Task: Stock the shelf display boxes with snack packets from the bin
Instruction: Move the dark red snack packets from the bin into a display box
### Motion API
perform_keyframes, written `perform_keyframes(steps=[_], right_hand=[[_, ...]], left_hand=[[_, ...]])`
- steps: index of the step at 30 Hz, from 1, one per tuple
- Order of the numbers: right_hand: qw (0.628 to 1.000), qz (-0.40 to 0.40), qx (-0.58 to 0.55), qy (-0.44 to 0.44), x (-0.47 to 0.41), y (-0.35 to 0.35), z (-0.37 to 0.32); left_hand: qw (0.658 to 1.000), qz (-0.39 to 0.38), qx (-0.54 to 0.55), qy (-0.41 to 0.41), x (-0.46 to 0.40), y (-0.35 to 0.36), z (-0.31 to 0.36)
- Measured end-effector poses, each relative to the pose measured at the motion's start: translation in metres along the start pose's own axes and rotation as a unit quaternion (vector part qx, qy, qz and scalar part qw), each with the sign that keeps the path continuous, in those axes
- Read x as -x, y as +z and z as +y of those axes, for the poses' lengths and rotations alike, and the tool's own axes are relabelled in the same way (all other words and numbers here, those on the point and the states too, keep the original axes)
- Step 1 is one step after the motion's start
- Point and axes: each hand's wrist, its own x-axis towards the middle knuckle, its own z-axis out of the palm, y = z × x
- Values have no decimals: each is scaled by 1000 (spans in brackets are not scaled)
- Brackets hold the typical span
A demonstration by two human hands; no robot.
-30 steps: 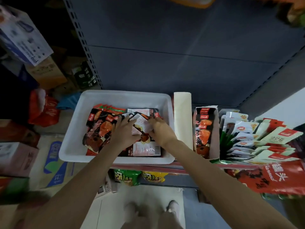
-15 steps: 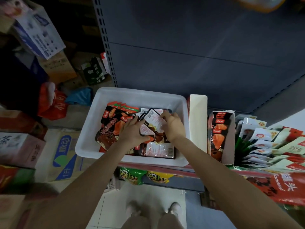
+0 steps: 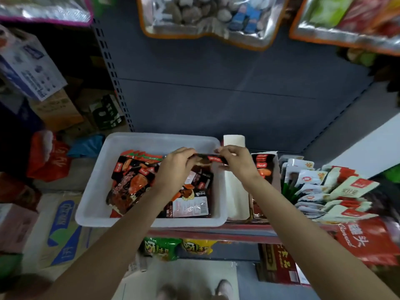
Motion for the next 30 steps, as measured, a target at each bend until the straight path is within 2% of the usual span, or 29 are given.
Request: perform_keyframes(steps=[2, 5, 8, 10, 12, 17, 23, 27, 30], right_hand=[[997, 18, 46, -63, 12, -21, -7], [992, 10, 26, -125, 28, -52, -15], [965, 46, 160, -201, 32, -79, -14], [941, 68, 248, -220, 32, -96, -10], [928, 67, 295, -217, 32, -111, -6], [905, 77, 366, -203, 28, -137, 7], [902, 56, 400, -151, 20, -144, 13], [870, 18, 477, -127, 7, -137, 29], [828, -13, 551, -103, -1, -131, 34]], left_hand=[[1000, -27, 4, 3, -10, 6, 12], [994, -85, 61, -40, -21, 23, 32], [977, -129, 146, -81, -26, 45, 53], [970, -149, 169, -93, -27, 58, 68], [967, -159, 169, -102, -27, 68, 82], [970, -107, 186, -112, -36, 82, 97], [976, -132, 141, -96, -43, 92, 104], [977, -165, 70, -119, -39, 103, 102], [973, -177, 32, -144, -40, 109, 102]])
